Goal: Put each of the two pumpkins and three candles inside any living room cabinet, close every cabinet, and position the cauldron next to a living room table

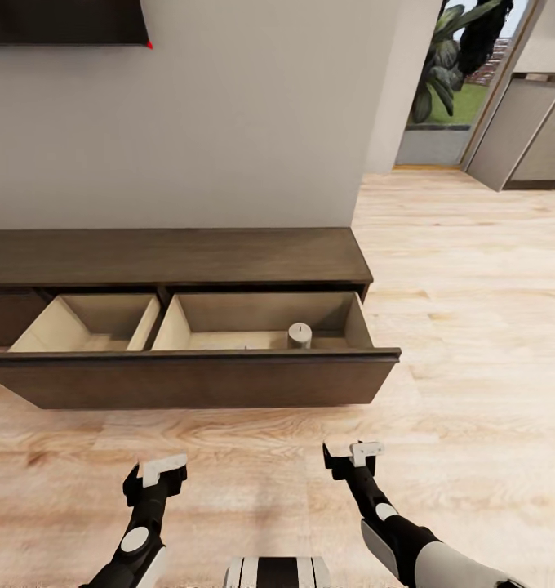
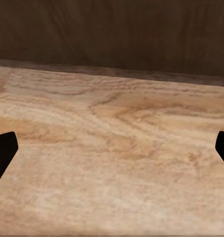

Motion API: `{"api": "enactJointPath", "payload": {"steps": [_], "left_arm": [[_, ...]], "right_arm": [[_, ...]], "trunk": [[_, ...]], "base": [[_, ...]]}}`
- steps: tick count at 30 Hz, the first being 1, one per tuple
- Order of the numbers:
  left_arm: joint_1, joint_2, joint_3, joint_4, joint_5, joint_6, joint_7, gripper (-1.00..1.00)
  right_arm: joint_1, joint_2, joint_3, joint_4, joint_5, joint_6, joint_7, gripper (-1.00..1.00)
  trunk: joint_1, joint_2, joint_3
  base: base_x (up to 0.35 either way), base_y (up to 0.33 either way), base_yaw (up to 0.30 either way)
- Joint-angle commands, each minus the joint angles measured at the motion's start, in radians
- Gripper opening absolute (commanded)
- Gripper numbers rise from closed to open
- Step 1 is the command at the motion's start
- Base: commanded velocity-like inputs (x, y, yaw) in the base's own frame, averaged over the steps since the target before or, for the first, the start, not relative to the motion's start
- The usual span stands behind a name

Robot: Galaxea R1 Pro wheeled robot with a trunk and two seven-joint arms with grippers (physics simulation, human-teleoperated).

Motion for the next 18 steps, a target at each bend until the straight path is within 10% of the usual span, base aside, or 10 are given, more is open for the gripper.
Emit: {"api": "enactJointPath", "payload": {"steps": [1, 18], "left_arm": [[0.0, 0.0, 0.0, 0.0, 0.0, 0.0, 0.0, 1.0], [0.0, 0.0, 0.0, -0.007, 0.0, -0.005, 0.0, 1.0]], "right_arm": [[0.0, 0.001, -0.001, 0.0, 0.0, 0.001, 0.0, 1.0], [0.0, 0.004, 0.0, 0.0, 0.001, -0.075, 0.004, 1.0]], "trunk": [[0.0, 0.0, -0.004], [0.008, -0.004, -0.07]], "base": [[0.0, 0.0, 0.0], [0.0, 0.0, 0.0]]}}
